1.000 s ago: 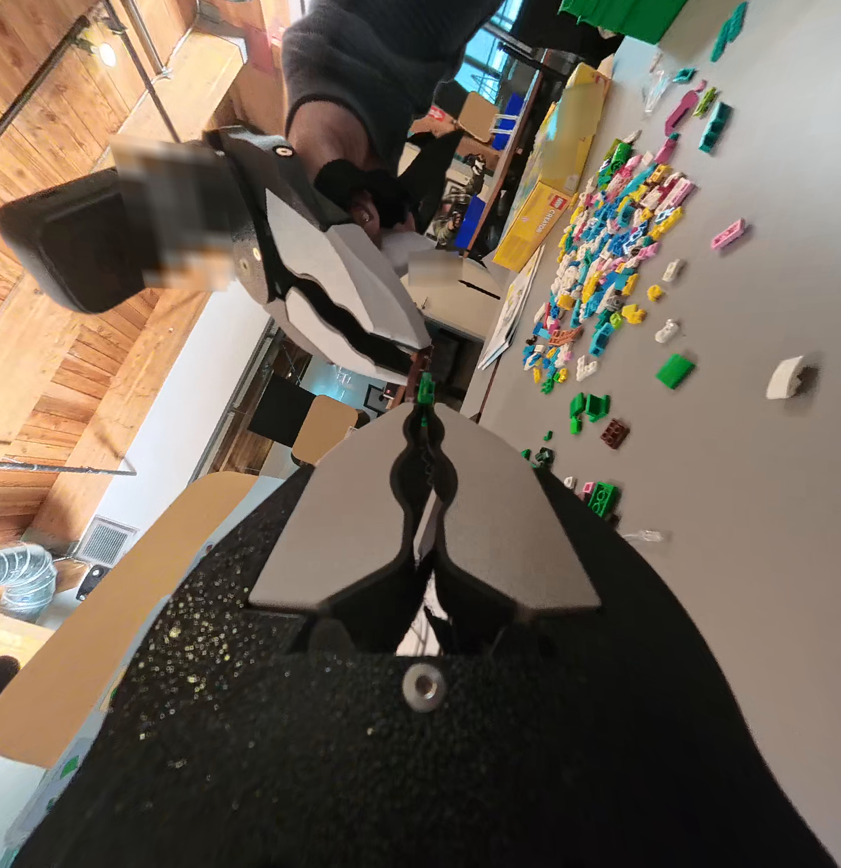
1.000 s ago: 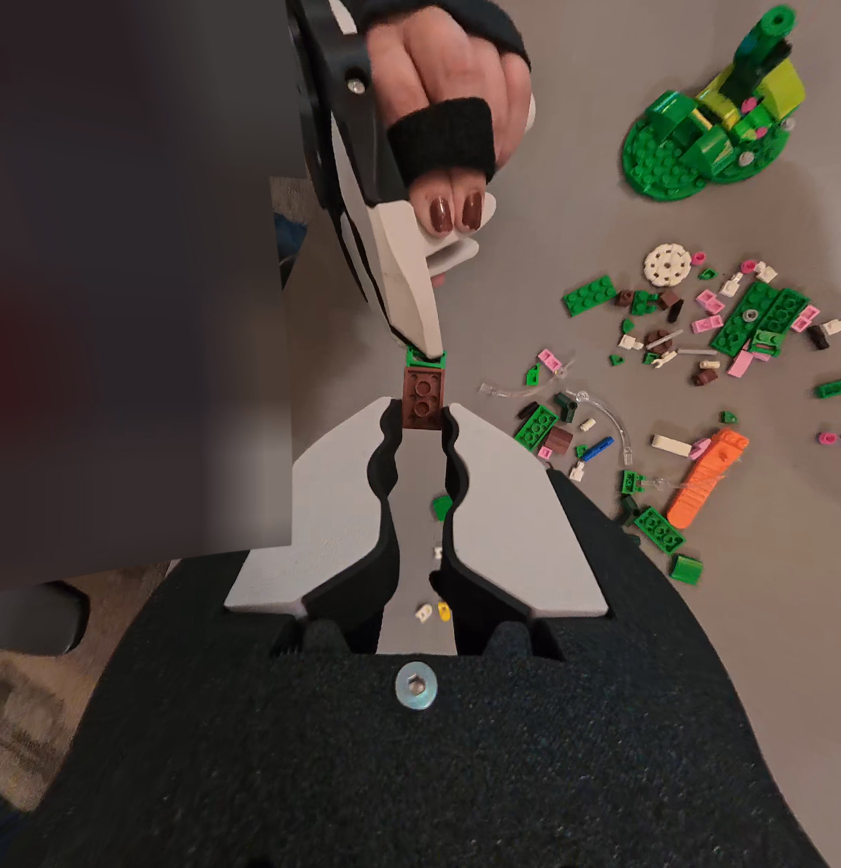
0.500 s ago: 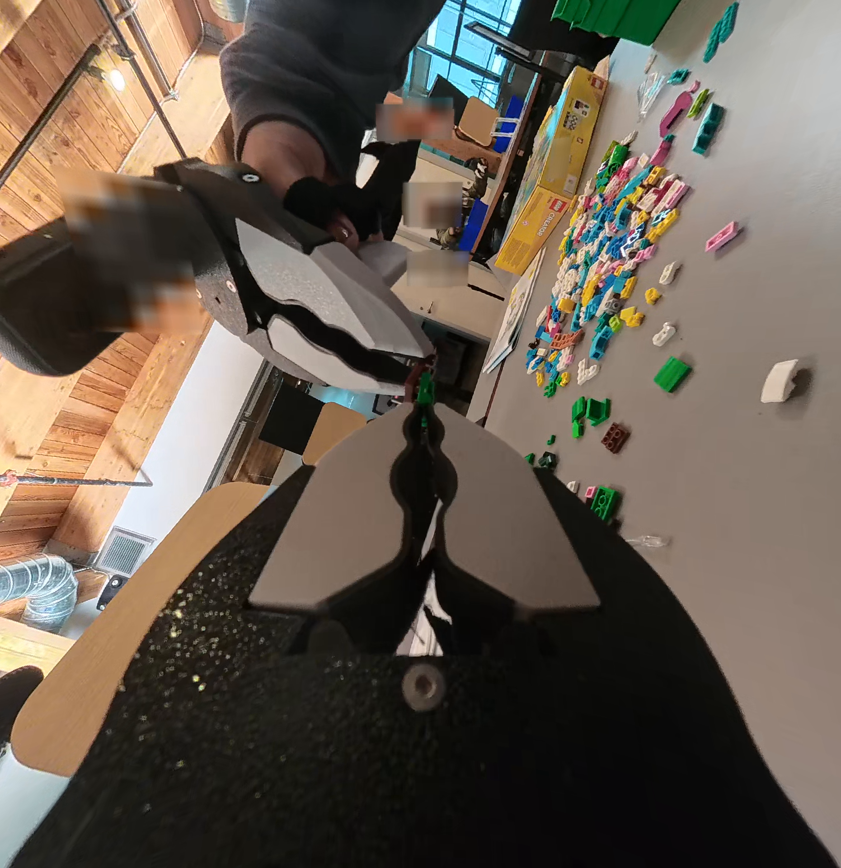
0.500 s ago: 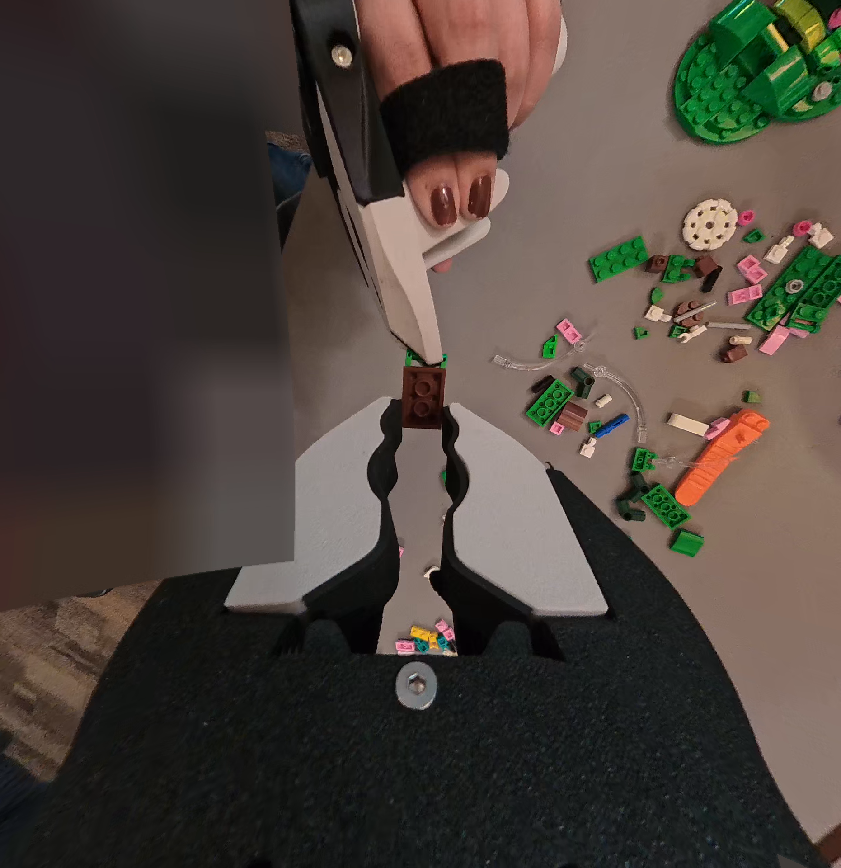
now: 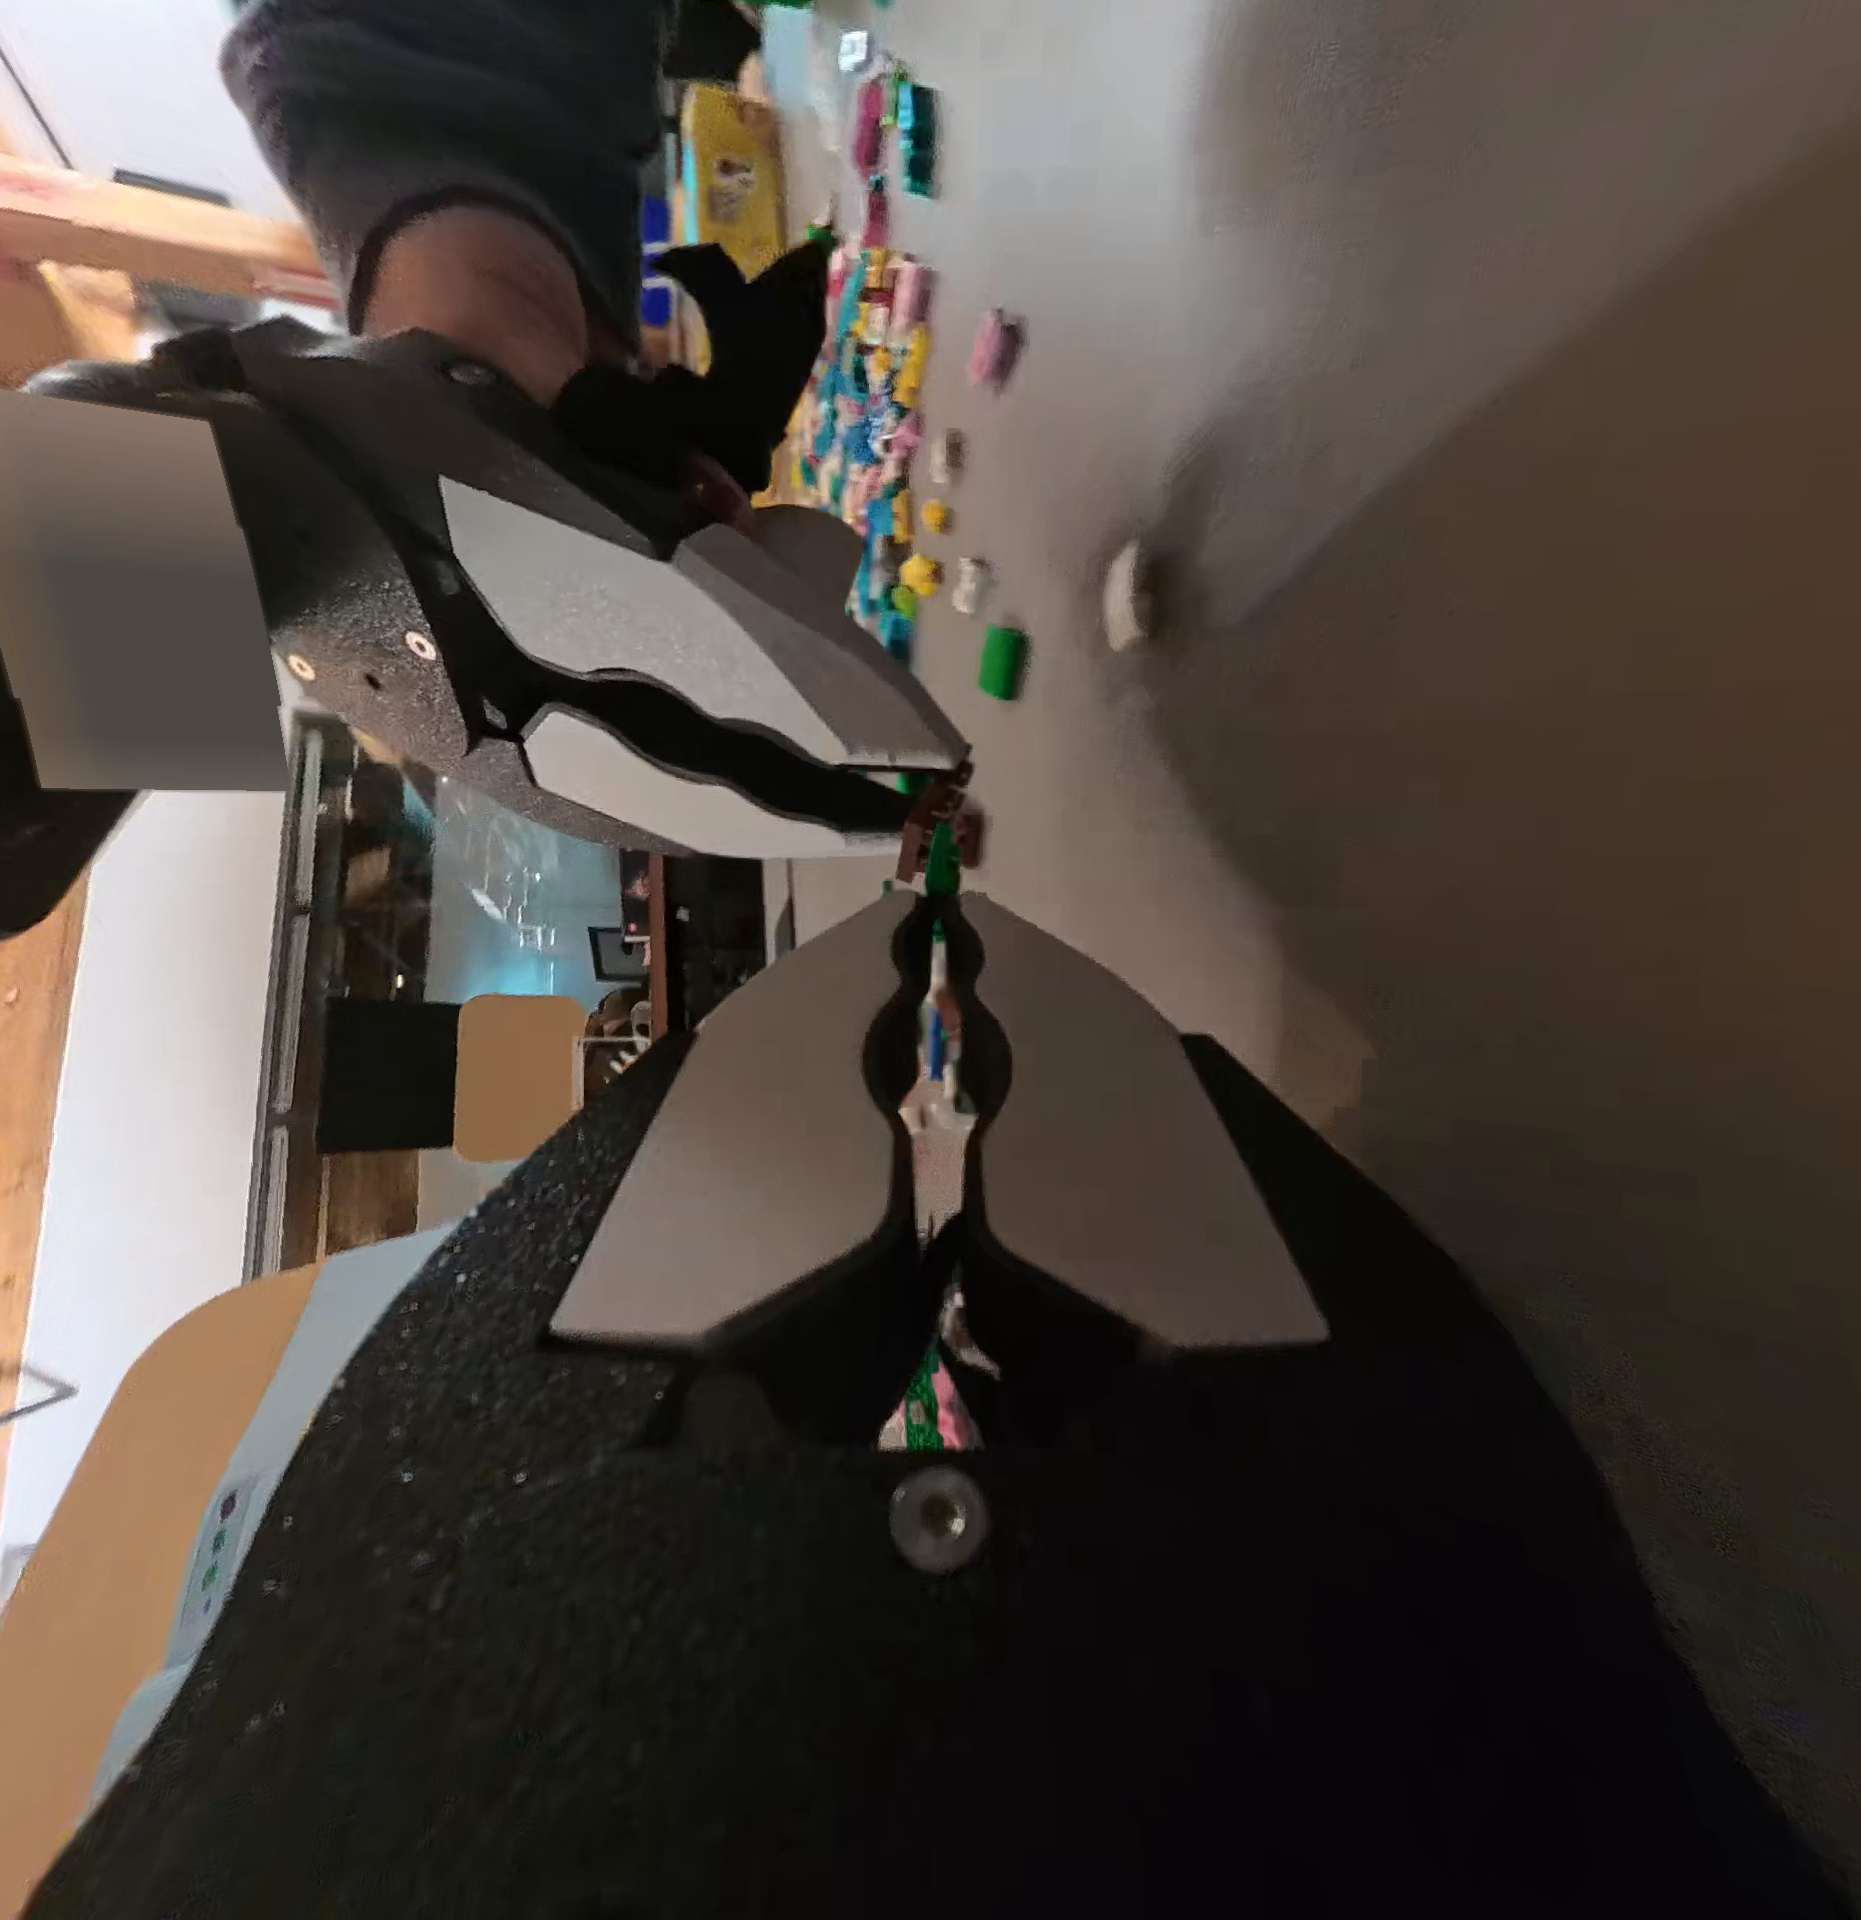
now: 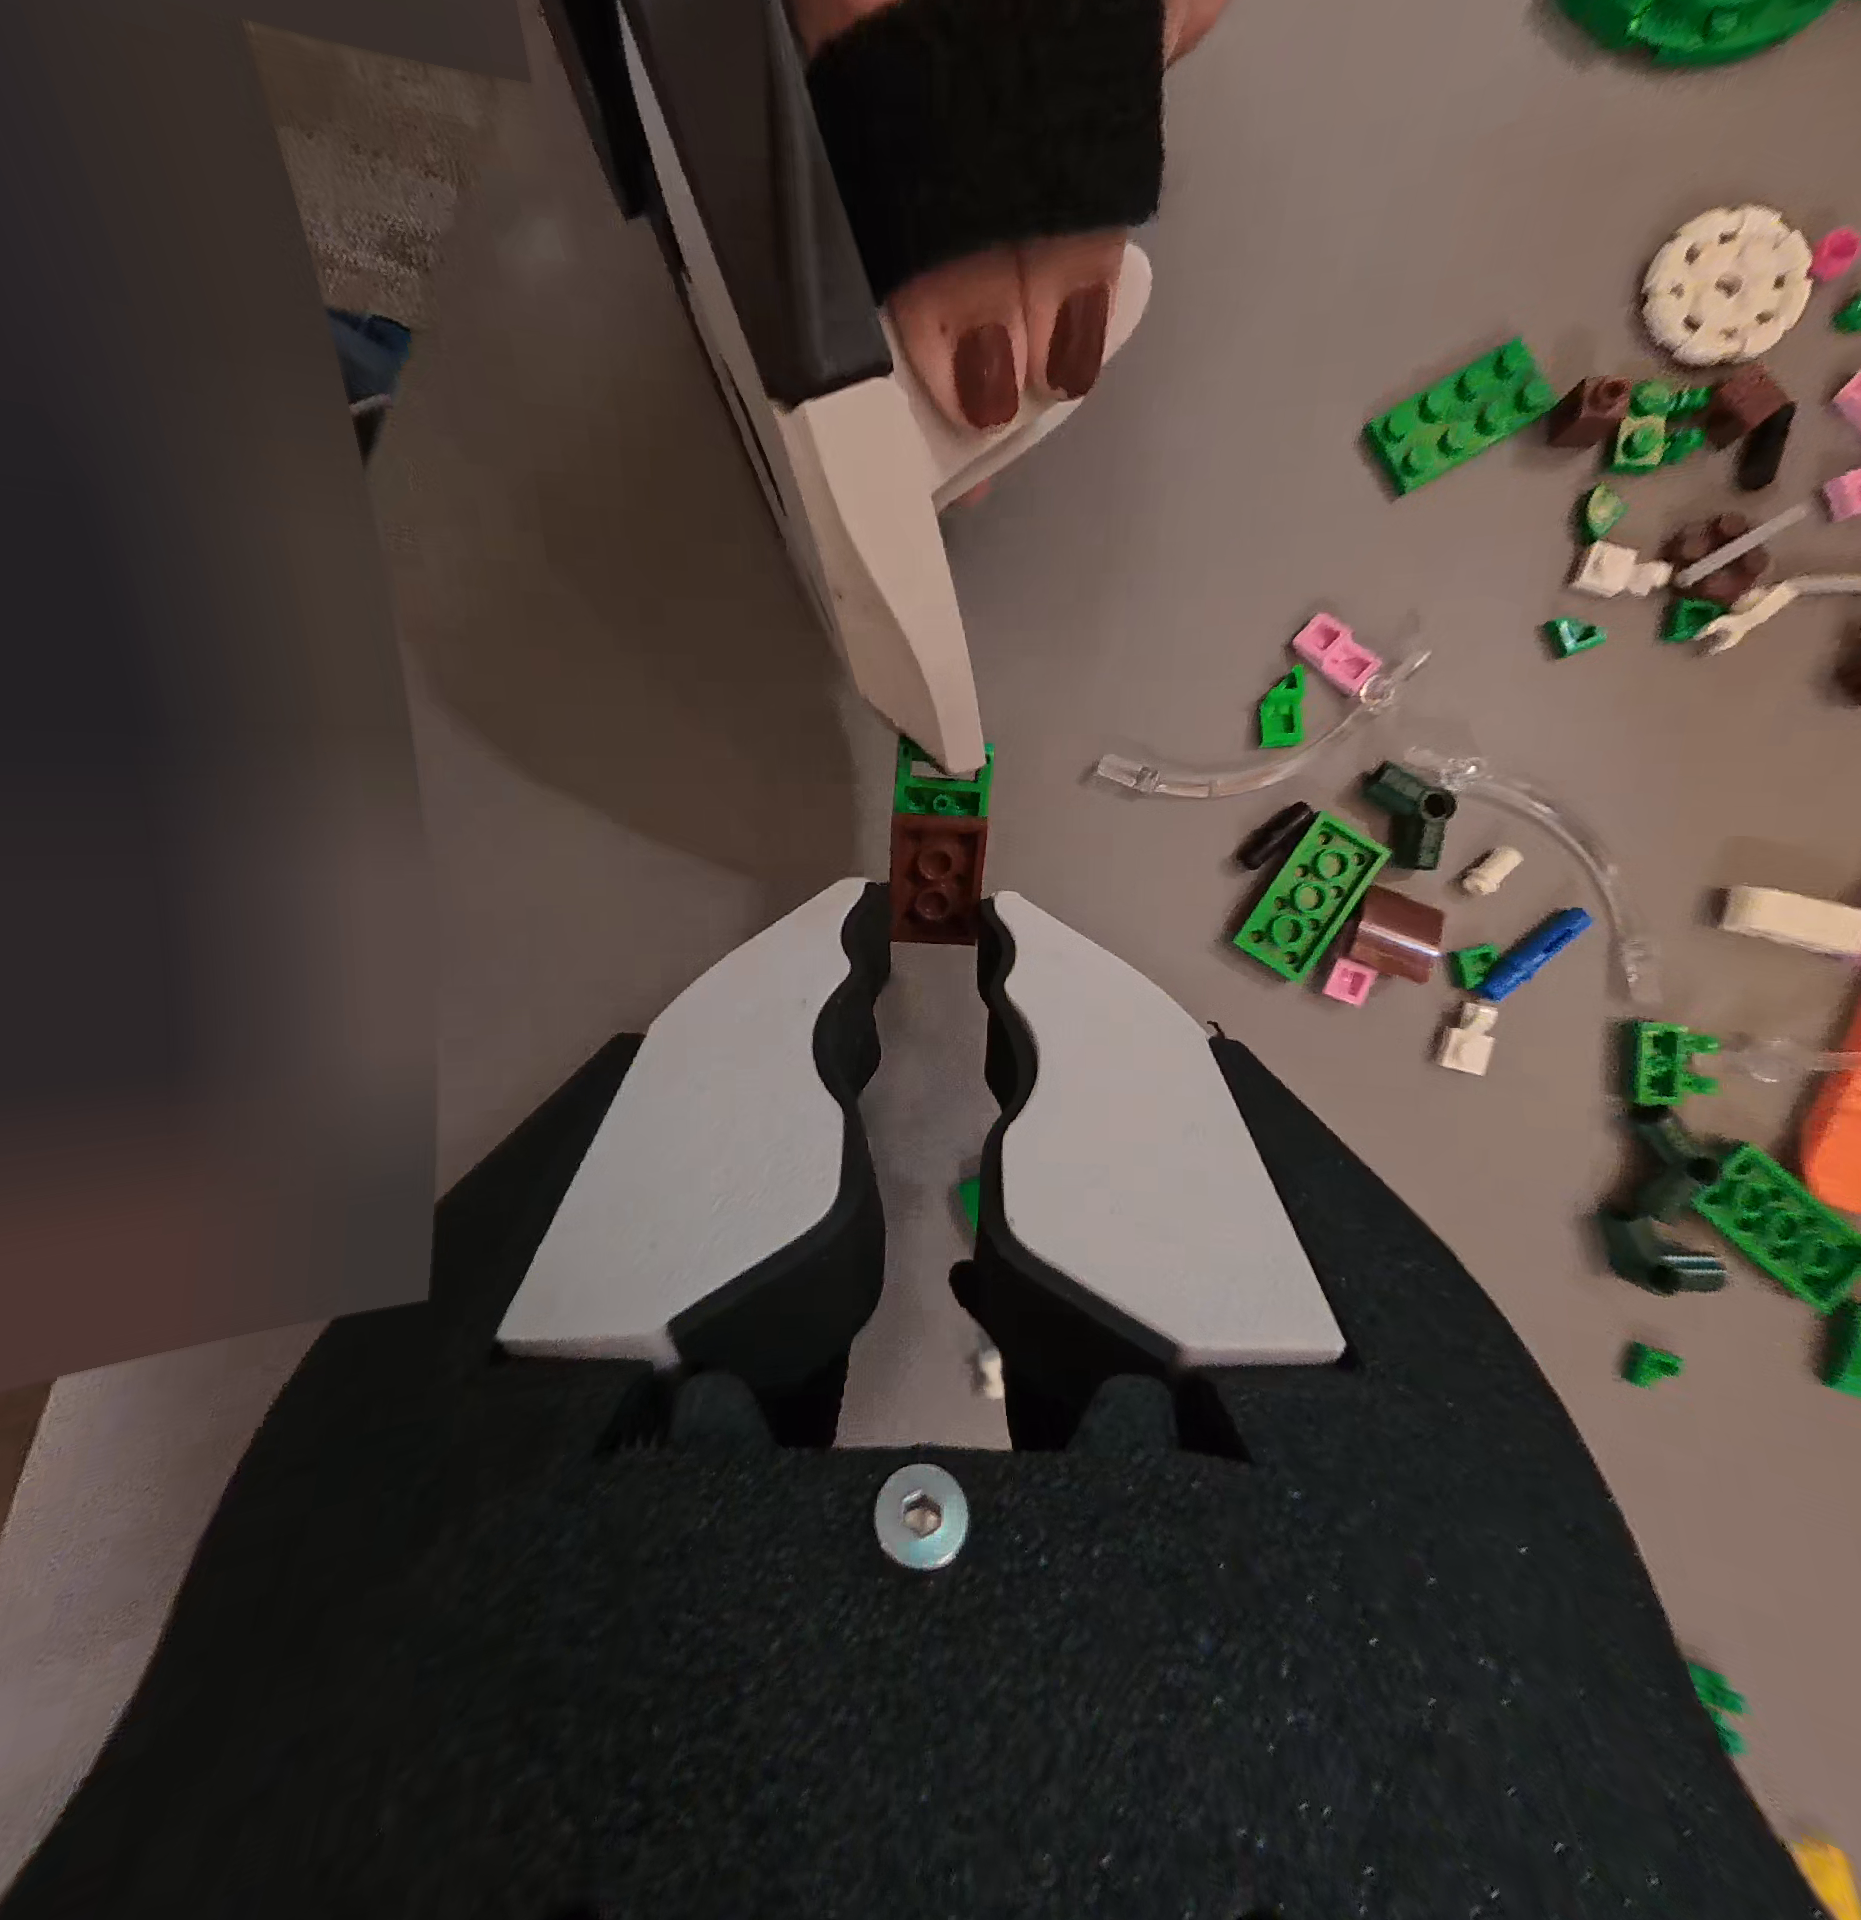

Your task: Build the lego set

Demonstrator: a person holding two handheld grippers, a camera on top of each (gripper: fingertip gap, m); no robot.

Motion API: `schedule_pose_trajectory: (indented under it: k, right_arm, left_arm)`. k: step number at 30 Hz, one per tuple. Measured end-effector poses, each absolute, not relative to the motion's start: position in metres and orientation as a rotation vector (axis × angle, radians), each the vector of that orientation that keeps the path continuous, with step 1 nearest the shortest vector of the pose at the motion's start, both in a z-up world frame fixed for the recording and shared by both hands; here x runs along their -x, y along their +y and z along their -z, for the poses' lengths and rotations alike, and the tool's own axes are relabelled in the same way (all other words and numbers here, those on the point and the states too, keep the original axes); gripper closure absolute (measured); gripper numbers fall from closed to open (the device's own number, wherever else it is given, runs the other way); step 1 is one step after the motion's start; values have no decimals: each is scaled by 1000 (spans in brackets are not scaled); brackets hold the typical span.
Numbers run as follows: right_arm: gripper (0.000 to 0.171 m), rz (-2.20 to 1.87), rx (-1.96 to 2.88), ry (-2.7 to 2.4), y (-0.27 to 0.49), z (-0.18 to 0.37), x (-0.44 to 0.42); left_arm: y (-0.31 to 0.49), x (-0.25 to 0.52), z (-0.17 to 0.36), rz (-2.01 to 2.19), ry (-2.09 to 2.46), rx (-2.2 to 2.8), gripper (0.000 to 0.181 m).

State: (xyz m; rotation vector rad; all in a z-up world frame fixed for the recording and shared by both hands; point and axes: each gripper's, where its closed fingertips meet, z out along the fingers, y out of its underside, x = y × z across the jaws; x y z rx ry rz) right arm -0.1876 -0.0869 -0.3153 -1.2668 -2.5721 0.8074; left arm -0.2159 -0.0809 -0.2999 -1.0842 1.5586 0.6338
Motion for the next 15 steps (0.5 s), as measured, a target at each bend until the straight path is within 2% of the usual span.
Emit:
schedule_pose_trajectory:
  k: [15]
  right_arm:
    - [155, -831, 1301, -2542, -89, 339, 187]
  left_arm:
    - [-78, 210, 326, -646, 1729, 1037, 179]
